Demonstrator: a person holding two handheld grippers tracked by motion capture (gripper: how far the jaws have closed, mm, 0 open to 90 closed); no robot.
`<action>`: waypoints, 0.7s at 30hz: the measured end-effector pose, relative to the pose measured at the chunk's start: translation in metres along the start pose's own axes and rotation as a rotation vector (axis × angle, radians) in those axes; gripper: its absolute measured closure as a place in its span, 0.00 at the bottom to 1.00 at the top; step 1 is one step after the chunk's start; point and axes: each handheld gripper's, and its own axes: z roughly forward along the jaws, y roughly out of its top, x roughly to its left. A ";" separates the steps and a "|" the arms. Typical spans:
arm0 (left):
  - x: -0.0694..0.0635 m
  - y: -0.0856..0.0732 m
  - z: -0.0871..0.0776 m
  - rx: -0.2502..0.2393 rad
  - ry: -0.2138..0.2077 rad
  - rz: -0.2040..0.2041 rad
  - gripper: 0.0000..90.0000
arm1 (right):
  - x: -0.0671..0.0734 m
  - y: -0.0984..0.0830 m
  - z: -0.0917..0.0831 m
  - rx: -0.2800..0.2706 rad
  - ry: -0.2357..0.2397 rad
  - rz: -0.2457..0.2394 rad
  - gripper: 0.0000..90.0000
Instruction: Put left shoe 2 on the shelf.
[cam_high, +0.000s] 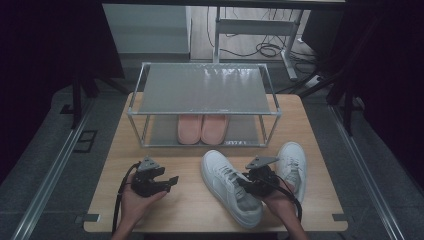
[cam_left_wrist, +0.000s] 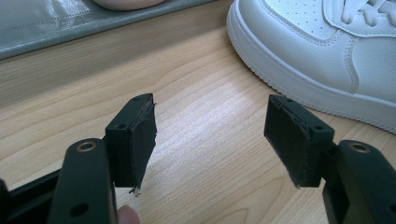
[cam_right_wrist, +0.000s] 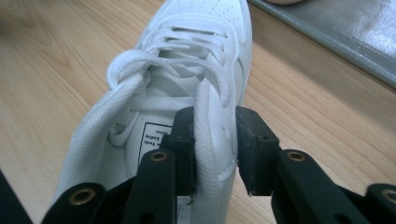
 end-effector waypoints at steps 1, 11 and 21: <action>0.000 0.000 0.000 0.001 0.000 0.001 0.38 | 0.001 0.000 0.001 0.006 -0.004 0.001 0.79; 0.000 0.000 -0.001 -0.001 0.001 -0.001 0.38 | 0.004 0.000 0.002 0.002 -0.050 0.019 0.88; 0.002 0.000 -0.003 -0.009 0.006 -0.005 0.38 | 0.006 0.000 -0.004 -0.077 -0.010 0.051 0.89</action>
